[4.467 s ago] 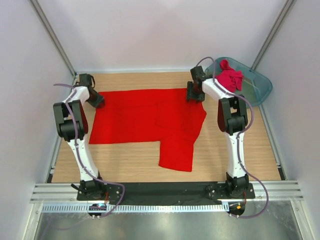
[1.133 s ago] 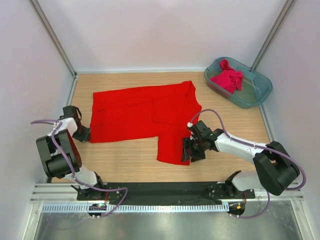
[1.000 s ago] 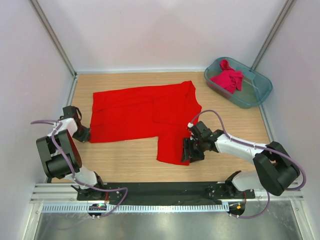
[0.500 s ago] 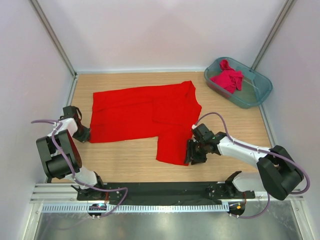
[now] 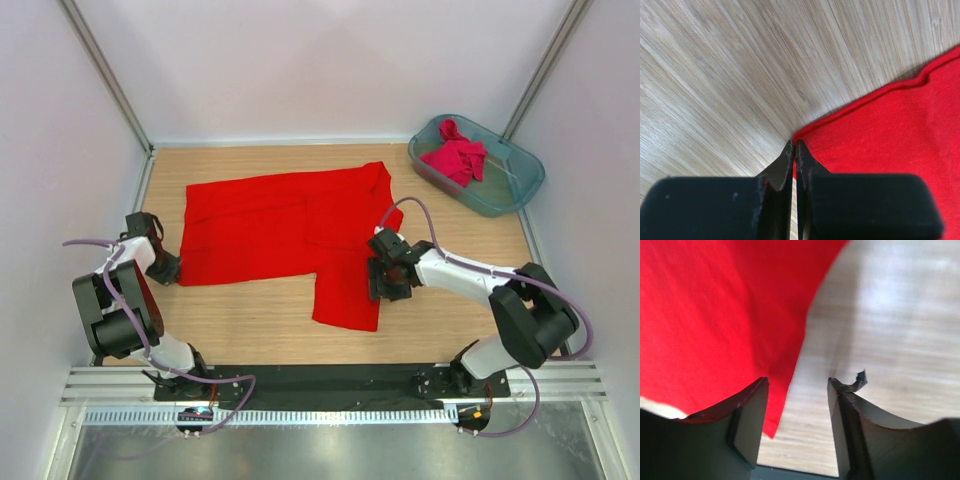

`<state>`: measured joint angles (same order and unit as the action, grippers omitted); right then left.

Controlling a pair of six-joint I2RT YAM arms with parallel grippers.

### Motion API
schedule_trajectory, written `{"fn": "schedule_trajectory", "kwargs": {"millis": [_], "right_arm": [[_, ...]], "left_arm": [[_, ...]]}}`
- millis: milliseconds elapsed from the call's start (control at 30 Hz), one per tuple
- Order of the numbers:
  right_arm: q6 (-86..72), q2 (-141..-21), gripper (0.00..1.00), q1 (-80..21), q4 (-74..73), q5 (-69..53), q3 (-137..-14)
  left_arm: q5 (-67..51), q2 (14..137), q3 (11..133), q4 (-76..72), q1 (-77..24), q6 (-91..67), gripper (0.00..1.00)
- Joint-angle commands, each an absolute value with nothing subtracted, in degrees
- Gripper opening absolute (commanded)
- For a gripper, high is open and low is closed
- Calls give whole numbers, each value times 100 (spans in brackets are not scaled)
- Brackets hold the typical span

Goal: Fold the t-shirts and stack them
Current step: Fold the tshirt

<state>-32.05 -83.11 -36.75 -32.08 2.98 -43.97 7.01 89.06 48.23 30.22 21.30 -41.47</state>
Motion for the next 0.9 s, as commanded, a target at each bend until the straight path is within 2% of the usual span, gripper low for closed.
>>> {"fn": "schedule_trajectory", "kwargs": {"millis": [0, 233, 500, 633, 733, 767, 867], "right_arm": [[-2838, -8691, 56, -3674, -3313, 678, -4860], [-3252, -8859, 52, -3911, -3340, 448, -4878], [-3629, -9404, 51, -4456, -3489, 904, -5062], [-3727, -9343, 46, -4465, -3480, 1203, -4922], [-3727, -9159, 31, -4386, -3524, 1336, -4869], [-3727, -9036, 18, -4351, -3516, 1336, -4852], [-3639, -8807, 2, -4254, -3568, 1388, -4808]], "left_arm": [[694, 9000, 4676, 3155, 2153, -4017, 0], [668, 9009, 4702, 3164, 2145, -3981, 0], [659, 9070, 4799, 3199, 2153, -3973, 0], [668, 9061, 4816, 3217, 2153, -3946, 0], [694, 9062, 4825, 3234, 2153, -3911, 0], [694, 9053, 4816, 3234, 2153, -3902, 0], [703, 9018, 4799, 3234, 2153, -3867, 0]]}}
